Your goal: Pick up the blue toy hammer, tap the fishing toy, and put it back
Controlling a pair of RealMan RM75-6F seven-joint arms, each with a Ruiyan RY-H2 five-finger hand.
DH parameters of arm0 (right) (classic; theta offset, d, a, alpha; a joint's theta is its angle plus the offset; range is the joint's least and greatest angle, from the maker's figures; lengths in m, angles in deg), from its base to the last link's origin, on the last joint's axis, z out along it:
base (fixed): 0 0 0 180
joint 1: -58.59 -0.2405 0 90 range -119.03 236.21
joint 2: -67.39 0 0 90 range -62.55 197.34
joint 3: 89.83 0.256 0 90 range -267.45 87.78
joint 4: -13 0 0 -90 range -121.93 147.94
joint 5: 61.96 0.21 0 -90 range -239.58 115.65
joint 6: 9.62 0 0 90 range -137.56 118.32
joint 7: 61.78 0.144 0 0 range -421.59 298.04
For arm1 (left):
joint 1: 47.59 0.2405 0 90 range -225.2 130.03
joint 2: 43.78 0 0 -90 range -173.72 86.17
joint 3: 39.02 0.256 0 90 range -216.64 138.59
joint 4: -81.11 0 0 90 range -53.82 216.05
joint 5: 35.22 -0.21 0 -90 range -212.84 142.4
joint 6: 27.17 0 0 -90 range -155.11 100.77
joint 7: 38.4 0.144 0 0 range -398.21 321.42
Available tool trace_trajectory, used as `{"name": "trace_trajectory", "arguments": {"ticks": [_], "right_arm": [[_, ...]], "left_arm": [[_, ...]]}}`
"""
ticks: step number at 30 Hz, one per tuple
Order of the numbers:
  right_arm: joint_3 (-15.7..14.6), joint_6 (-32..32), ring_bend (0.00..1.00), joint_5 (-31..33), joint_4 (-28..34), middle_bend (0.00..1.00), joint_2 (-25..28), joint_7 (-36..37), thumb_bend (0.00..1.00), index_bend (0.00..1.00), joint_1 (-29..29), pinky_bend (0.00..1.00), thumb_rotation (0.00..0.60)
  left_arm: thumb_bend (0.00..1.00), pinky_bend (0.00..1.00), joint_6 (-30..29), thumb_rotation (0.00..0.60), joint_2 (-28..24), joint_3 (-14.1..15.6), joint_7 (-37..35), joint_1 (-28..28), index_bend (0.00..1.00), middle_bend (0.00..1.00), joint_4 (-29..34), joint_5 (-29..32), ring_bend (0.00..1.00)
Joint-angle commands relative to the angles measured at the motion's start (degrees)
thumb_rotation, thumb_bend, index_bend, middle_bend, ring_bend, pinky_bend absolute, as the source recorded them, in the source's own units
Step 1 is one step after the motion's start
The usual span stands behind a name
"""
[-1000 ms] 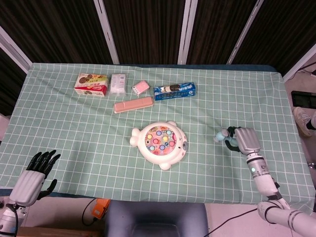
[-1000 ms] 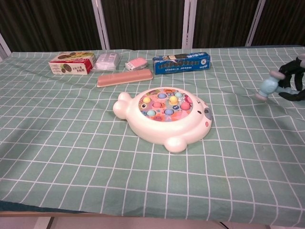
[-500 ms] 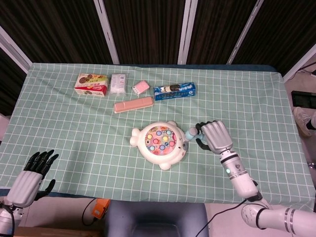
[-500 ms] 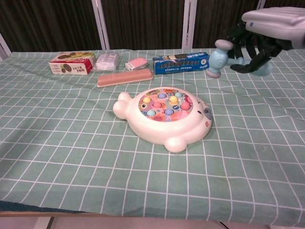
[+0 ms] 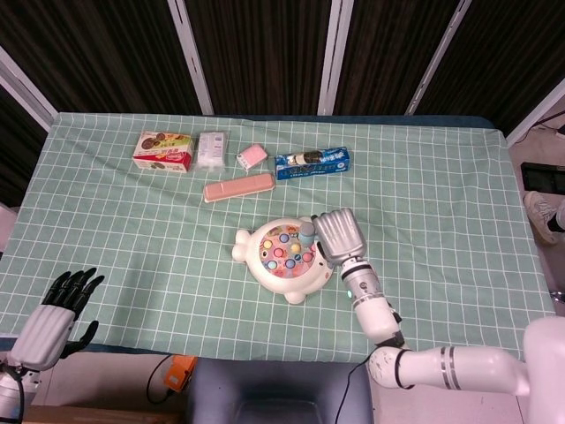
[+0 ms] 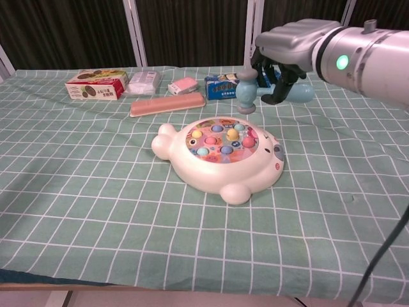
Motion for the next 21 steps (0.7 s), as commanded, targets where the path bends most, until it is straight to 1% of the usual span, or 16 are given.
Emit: {"name": "trace_trajectory", "arguments": {"ticks": [1,9,21], "right_arm": [[-0.74,1.15,0.71,0.84,-2.55,0.69,-2.13,-0.57,0.58,0.96,-1.61,0.72,0.600],[-2.34,2.14,0.71,0.32,-6.93,0.69,-5.78,0.49,0.58,0.96,-3.24,0.72,0.600],[-4.11,3.09,0.71,1.26,-9.93,0.69,-8.57,-0.52,0.58,0.96,-4.61,0.72,0.600]], "left_arm": [[0.42,0.05,0.08,0.600,-0.01,-0.04,-0.03,-0.03,0.00,0.00,0.01,0.11,0.00],[0.42,0.05,0.32,0.600,0.02,-0.02,0.07,-0.14,0.00,0.00,0.06,0.13,0.00],[0.42,0.05,0.05,0.600,-0.22,0.09,-0.59,-0.07,0.00,0.00,-0.02,-0.11,0.00]]}}
